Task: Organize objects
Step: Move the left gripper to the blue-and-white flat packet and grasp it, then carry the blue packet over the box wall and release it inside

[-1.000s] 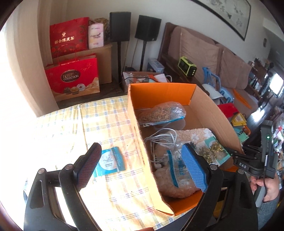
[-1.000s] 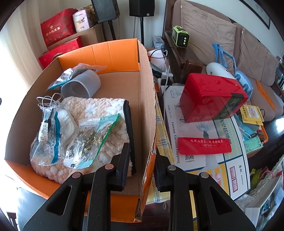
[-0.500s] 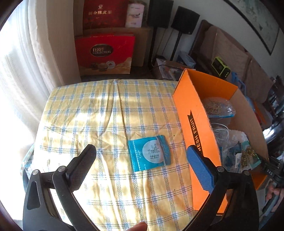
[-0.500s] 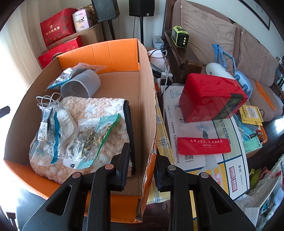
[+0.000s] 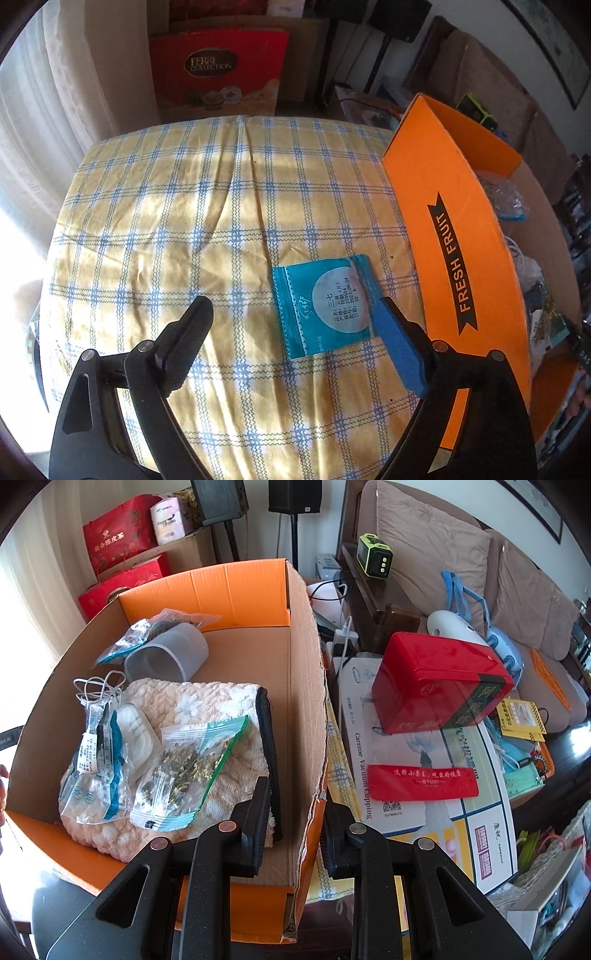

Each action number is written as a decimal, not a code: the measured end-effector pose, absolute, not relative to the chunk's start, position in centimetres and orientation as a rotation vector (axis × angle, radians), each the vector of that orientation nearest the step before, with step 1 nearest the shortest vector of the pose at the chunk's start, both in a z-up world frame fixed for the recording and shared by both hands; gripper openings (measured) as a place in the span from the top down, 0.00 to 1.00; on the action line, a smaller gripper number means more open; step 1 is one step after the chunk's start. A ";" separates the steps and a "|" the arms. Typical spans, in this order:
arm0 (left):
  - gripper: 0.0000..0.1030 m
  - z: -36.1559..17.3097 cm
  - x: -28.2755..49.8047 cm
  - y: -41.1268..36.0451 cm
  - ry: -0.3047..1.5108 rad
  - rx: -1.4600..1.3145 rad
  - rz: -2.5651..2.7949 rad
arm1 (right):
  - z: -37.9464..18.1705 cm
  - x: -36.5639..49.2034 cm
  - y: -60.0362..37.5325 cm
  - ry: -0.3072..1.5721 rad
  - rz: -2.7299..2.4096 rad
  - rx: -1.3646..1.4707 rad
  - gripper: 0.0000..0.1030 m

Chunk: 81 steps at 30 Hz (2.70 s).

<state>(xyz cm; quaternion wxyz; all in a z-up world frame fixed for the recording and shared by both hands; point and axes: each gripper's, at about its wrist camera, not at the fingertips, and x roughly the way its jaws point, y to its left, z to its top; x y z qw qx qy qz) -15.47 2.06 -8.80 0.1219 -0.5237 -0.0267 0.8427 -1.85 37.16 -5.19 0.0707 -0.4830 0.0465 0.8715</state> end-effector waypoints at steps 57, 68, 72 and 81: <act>0.86 -5.5 -13.8 2.8 -0.064 -1.334 2.440 | -5.4 -1.9 37.0 0.135 2.617 -1.457 0.76; 0.86 -0.5 -10.6 6.3 -0.053 -1.193 2.374 | -5.4 -2.0 37.0 0.133 2.616 -1.457 0.76; 0.86 1.0 -9.1 8.3 -0.027 -1.151 2.342 | -5.3 -2.0 37.0 0.137 2.618 -1.456 0.76; 0.86 2.0 -7.1 13.0 0.014 -1.129 2.239 | -5.0 -1.7 37.0 0.141 2.626 -1.450 0.76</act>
